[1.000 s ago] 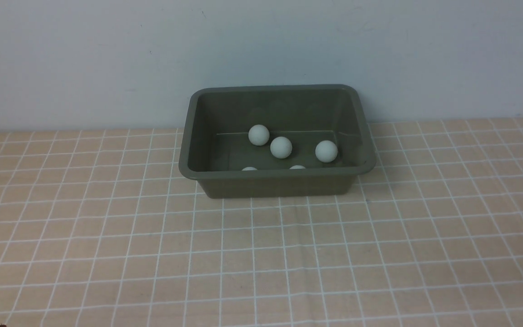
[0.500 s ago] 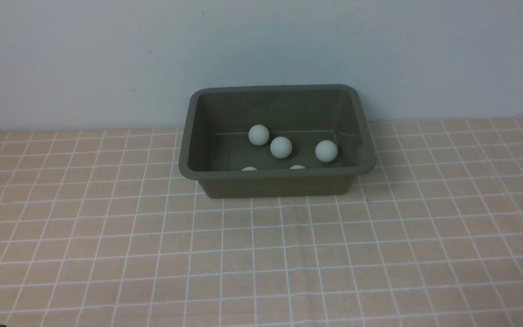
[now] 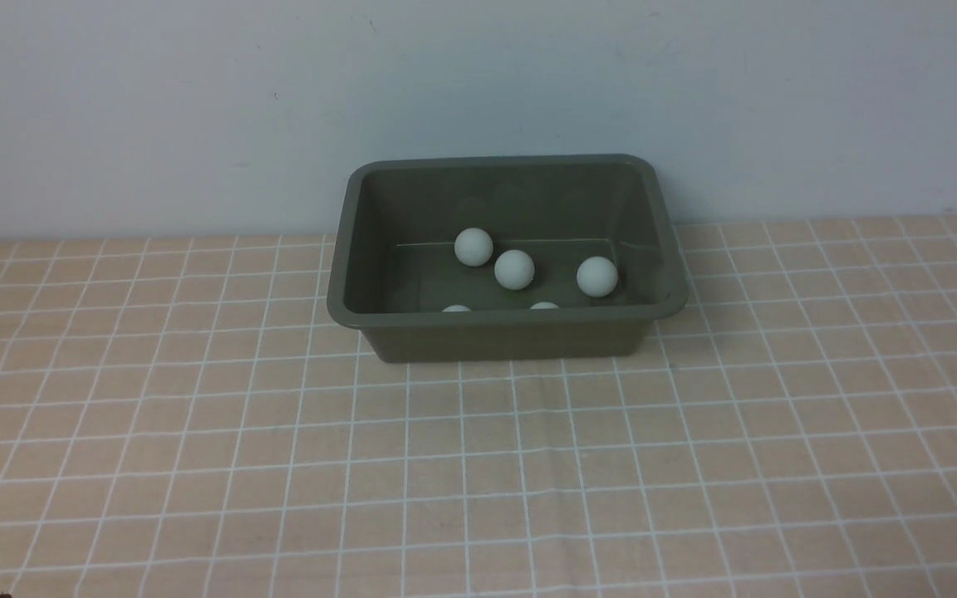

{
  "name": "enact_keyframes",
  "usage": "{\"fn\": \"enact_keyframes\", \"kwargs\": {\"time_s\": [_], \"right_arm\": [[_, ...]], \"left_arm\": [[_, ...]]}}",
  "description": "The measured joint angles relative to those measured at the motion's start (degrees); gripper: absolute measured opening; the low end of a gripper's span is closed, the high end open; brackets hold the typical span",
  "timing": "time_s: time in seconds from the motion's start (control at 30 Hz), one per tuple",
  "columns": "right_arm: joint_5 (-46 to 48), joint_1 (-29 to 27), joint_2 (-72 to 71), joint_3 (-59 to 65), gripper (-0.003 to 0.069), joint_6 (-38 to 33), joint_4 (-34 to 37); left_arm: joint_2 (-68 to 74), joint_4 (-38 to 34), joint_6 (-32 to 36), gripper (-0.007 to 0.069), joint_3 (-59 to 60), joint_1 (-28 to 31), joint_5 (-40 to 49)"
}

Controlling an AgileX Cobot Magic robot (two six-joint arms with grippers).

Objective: Put the table tennis balls into the box on the light coffee tablecloth.

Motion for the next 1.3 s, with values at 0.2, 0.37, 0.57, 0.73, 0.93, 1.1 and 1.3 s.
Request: {"fn": "enact_keyframes", "kwargs": {"time_s": [0.2, 0.37, 0.57, 0.73, 0.93, 1.1, 1.3], "right_arm": [[-0.33, 0.0, 0.0, 0.07, 0.0428, 0.0, 0.83], [-0.33, 0.0, 0.0, 0.07, 0.0428, 0.0, 1.0], [-0.74, 0.0, 0.0, 0.13, 0.0428, 0.0, 1.1], [-0.74, 0.0, 0.0, 0.13, 0.0428, 0.0, 1.1], [-0.74, 0.0, 0.0, 0.13, 0.0428, 0.01, 1.1], [-0.74, 0.0, 0.0, 0.13, 0.0428, 0.01, 1.1], [-0.74, 0.0, 0.0, 0.13, 0.0428, 0.01, 1.1]], "left_arm": [[0.0, 0.0, 0.0, 0.0162, 0.0, 0.0, 0.0], [0.0, 0.0, 0.0, 0.0162, 0.0, 0.0, 0.0], [0.0, 0.0, 0.0, 0.0162, 0.0, 0.0, 0.0], [0.0, 0.0, 0.0, 0.0162, 0.0, 0.0, 0.0], [0.0, 0.0, 0.0, 0.0162, 0.0, 0.0, 0.0], [0.0, 0.0, 0.0, 0.0162, 0.0, 0.0, 0.0], [0.0, 0.0, 0.0, 0.0162, 0.0, 0.0, 0.0]]}}
